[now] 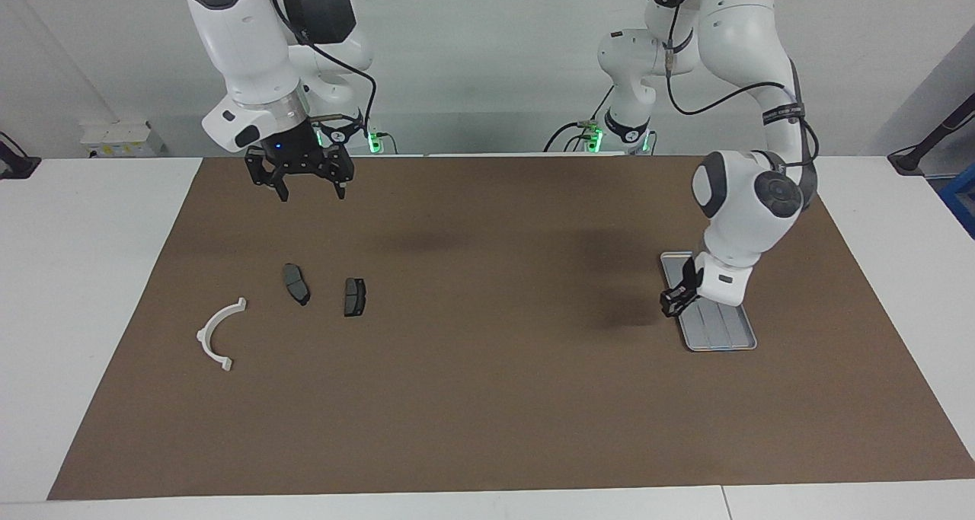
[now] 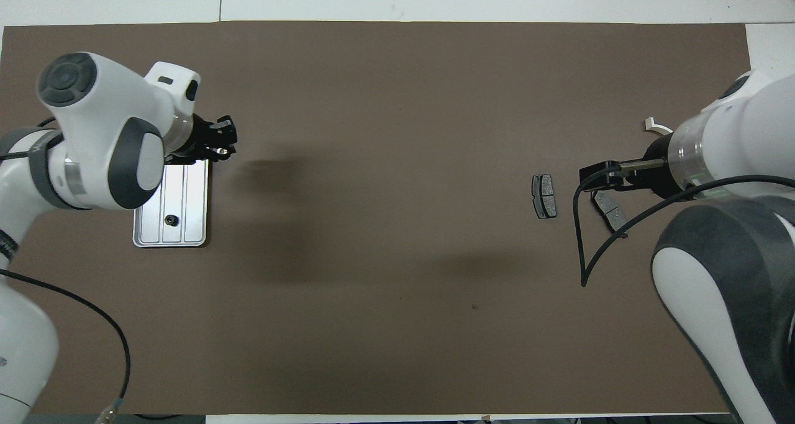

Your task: Place bearing gear from tray to pile

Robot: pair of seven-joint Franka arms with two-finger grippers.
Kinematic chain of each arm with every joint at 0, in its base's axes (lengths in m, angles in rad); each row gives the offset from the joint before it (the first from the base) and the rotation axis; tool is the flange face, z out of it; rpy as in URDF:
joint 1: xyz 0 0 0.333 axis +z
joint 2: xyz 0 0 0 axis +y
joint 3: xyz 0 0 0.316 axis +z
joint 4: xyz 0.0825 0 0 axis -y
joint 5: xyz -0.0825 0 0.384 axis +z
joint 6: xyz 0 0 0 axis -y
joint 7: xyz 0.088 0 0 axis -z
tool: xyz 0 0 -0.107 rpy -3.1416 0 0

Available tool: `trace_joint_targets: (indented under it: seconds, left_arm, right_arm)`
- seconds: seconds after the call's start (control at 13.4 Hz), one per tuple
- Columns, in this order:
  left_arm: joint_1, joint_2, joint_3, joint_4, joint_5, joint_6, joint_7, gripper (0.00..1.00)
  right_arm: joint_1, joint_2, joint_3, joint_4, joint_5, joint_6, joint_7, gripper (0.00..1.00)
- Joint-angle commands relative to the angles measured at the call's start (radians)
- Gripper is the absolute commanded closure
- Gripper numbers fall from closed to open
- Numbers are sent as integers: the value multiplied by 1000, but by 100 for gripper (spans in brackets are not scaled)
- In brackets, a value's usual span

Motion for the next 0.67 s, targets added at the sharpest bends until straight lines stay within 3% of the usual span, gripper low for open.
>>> trace_joint_targets:
  seconds: [0.0,0.3,0.6]
  left_arm:
    - [-183,35,24,44,-4,-18,-260,92]
    - [-320,36,24,-55,14,114,-440,91]
    - [-361,45,22,-146,14,214,-510,88]
  right_arm:
    - [0,7,0,-22,18,38,14,0]
    - [-2,7,0,-22,18,40,14,0]
    - [-2,4,0,-31,17,40,14,0]
